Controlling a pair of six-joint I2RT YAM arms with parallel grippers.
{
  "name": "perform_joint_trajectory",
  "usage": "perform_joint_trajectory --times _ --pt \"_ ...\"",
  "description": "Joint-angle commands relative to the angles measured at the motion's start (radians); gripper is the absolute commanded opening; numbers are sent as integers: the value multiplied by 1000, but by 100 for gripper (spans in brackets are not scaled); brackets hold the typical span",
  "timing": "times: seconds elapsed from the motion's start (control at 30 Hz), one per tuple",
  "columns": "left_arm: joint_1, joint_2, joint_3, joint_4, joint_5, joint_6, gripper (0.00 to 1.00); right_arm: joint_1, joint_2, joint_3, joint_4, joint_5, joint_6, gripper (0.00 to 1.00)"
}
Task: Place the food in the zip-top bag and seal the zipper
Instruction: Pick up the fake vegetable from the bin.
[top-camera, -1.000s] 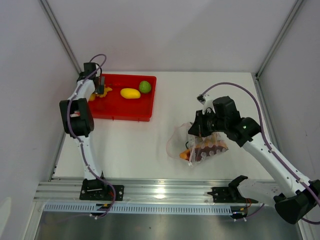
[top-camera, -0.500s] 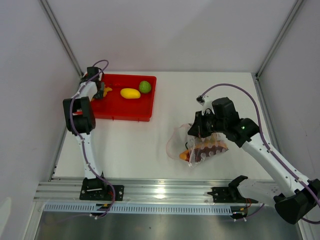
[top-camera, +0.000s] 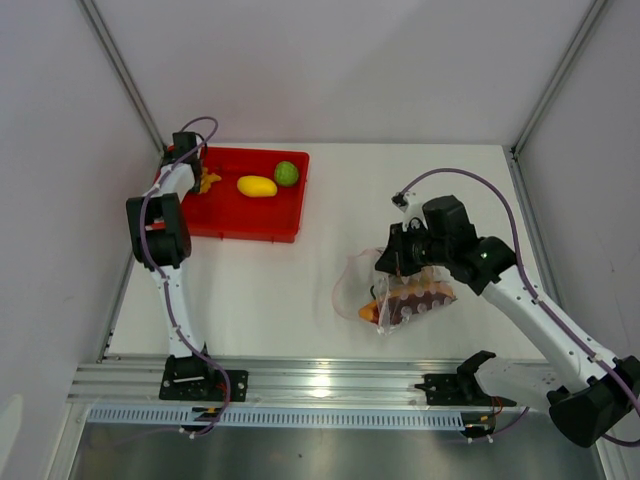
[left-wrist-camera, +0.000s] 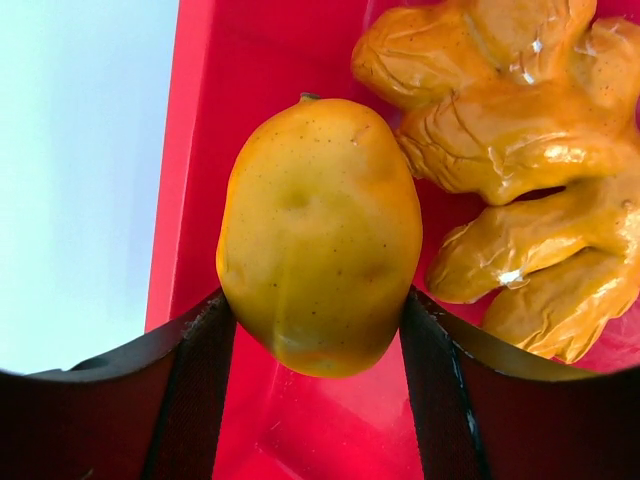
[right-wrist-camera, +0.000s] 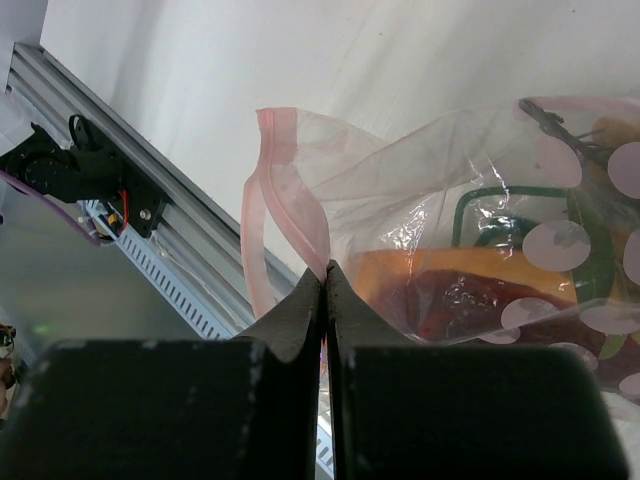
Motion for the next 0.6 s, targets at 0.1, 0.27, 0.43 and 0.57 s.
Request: perform_joint_trajectory --times 0.1,0.27,0.43,0.57 --pt "14 -82 -125 111 -13 -26 25 -1 9 5 39 -6 6 0" --pt "4 -236 -313 145 36 -102 1 -2 6 6 44 4 9 0" --pt "-27 -355 -438 184 39 -142 1 -4 -8 15 32 11 18 0" --pt "-47 -435 -475 168 -12 -161 1 -5 -19 30 19 33 25 0"
